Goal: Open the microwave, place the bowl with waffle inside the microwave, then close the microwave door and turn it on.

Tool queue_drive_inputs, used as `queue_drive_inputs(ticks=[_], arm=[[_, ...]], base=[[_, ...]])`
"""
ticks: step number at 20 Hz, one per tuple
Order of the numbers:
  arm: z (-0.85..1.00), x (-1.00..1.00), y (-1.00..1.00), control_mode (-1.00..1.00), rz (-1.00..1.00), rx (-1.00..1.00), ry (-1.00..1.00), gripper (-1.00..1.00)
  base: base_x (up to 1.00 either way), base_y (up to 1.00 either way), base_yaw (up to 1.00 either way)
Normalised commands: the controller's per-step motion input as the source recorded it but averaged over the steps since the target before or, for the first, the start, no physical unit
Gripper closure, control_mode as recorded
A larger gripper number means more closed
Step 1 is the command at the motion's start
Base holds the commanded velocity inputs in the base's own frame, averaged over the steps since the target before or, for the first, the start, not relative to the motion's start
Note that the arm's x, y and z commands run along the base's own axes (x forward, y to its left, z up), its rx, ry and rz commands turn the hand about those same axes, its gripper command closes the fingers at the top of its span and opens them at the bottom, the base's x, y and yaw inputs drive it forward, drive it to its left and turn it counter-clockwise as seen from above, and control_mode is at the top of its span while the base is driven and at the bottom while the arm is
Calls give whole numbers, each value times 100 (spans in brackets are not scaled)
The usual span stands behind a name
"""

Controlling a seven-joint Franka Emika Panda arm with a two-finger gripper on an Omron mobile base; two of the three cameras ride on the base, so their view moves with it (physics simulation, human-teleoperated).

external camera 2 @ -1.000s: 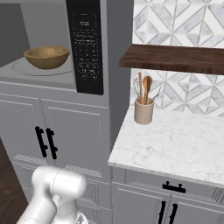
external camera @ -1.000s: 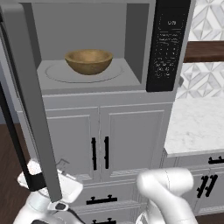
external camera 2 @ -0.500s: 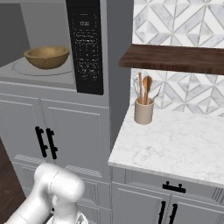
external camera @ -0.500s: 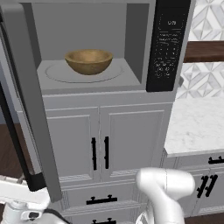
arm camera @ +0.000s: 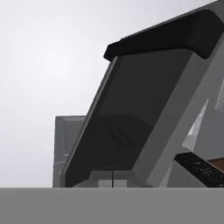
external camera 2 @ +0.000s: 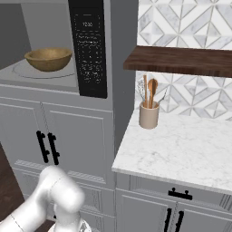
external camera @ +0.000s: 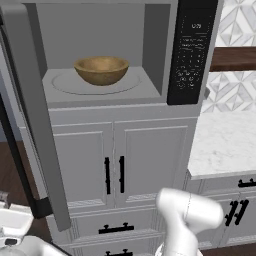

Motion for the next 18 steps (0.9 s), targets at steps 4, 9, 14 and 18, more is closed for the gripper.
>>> queue_drive_inputs(ticks=[4,9,14,18], arm=[[66,0,-3,-100,0,24,-10,100],[79,0,-39,-100,0,35,0,100],[72,0,-78,-100,0,36,0,100],[68,0,-100,-100,0,32,2,100]], base=[[0,0,0],[0,0,0],[0,0,0],[0,0,0]])
